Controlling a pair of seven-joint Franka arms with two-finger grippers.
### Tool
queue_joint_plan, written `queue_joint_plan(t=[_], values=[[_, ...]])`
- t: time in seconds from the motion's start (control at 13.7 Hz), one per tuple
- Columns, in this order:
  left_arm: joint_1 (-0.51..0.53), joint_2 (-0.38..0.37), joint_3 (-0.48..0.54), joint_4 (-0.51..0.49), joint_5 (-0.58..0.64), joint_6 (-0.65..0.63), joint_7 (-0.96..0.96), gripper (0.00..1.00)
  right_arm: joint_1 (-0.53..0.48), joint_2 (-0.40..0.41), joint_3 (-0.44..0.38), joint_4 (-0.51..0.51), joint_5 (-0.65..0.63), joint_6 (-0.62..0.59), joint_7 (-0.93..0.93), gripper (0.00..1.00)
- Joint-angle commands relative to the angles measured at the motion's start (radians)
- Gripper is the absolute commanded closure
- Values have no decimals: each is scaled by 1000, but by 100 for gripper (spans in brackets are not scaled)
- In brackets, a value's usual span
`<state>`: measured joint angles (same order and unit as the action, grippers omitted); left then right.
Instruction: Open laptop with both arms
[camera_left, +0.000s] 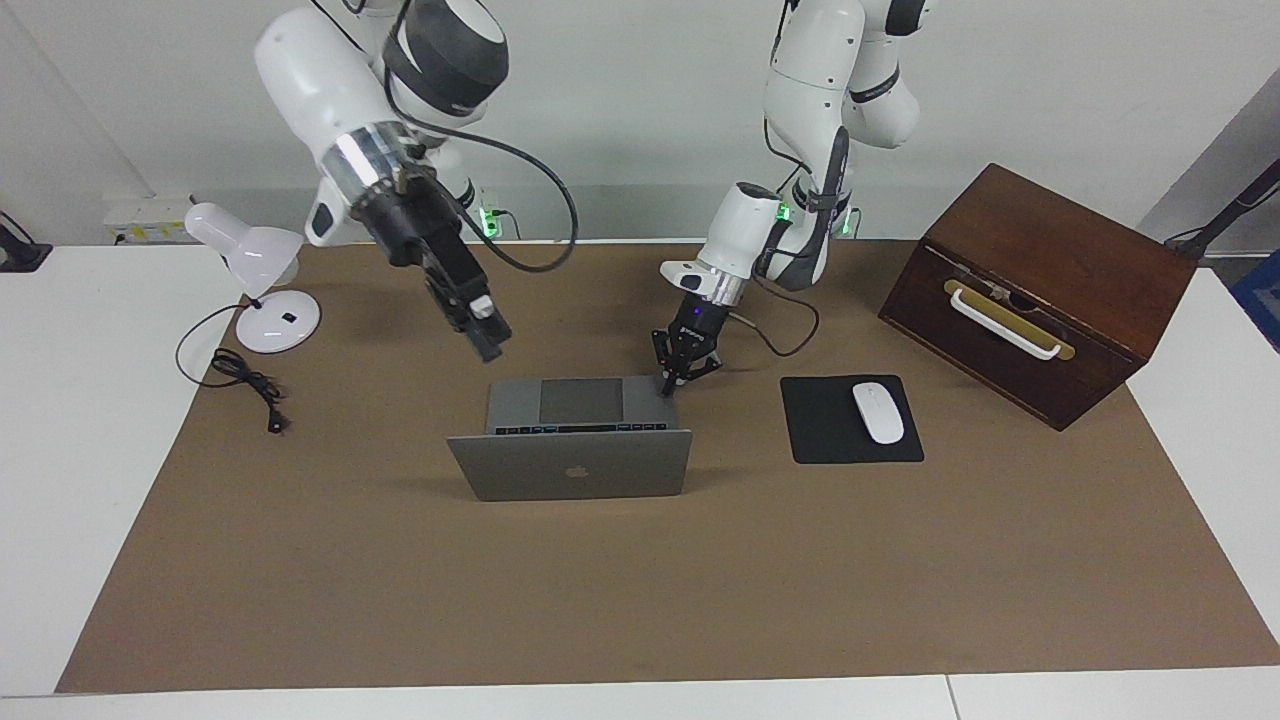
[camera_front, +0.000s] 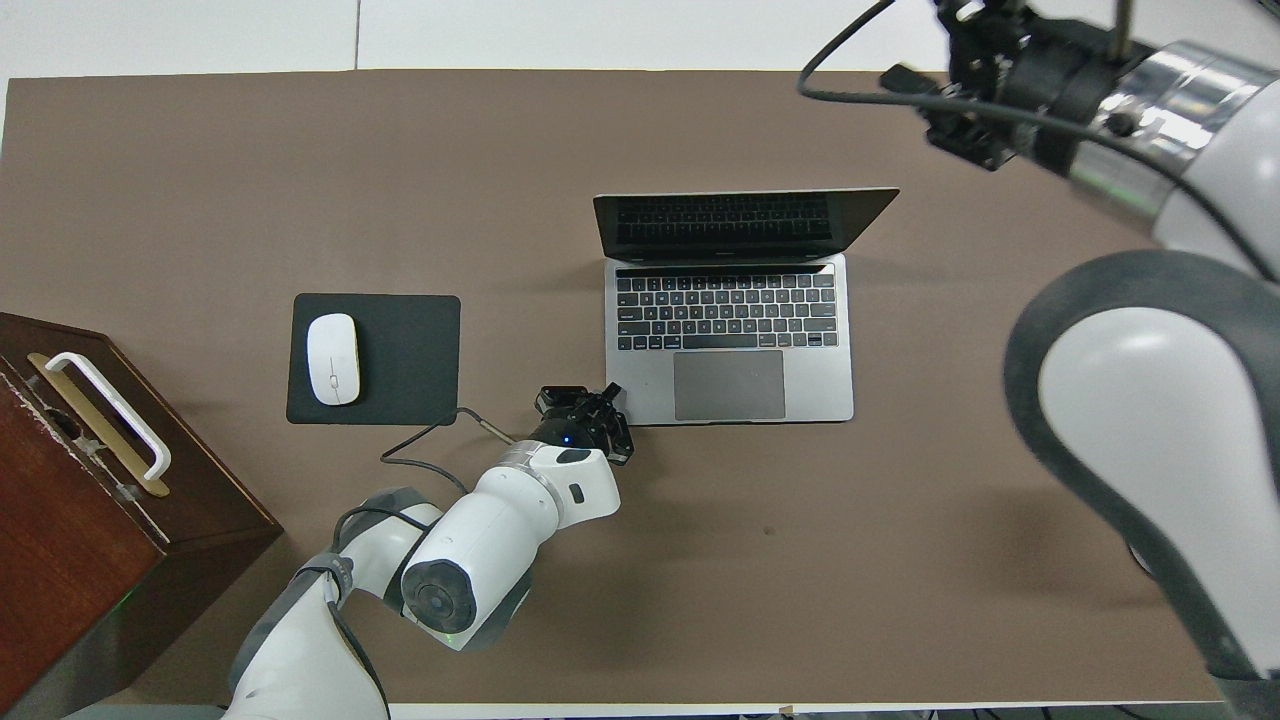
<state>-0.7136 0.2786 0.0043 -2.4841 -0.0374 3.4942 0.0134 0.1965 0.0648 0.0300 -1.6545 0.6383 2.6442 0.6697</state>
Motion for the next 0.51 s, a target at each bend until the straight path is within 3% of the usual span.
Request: queue_joint_plan(t=[0.0,0.22,0.44], values=[[0,14,6,24,-10,8,-26,100,-103,90,11,198,-214,-113,-86,0],[16,-24,6,24,-13,-29,-38,100,-178,93,4,278,-238,-274,-357,0],[39,-90,5,25,-12,-124,-38,100,-219,87,5,373,-374,-571,-452,0]])
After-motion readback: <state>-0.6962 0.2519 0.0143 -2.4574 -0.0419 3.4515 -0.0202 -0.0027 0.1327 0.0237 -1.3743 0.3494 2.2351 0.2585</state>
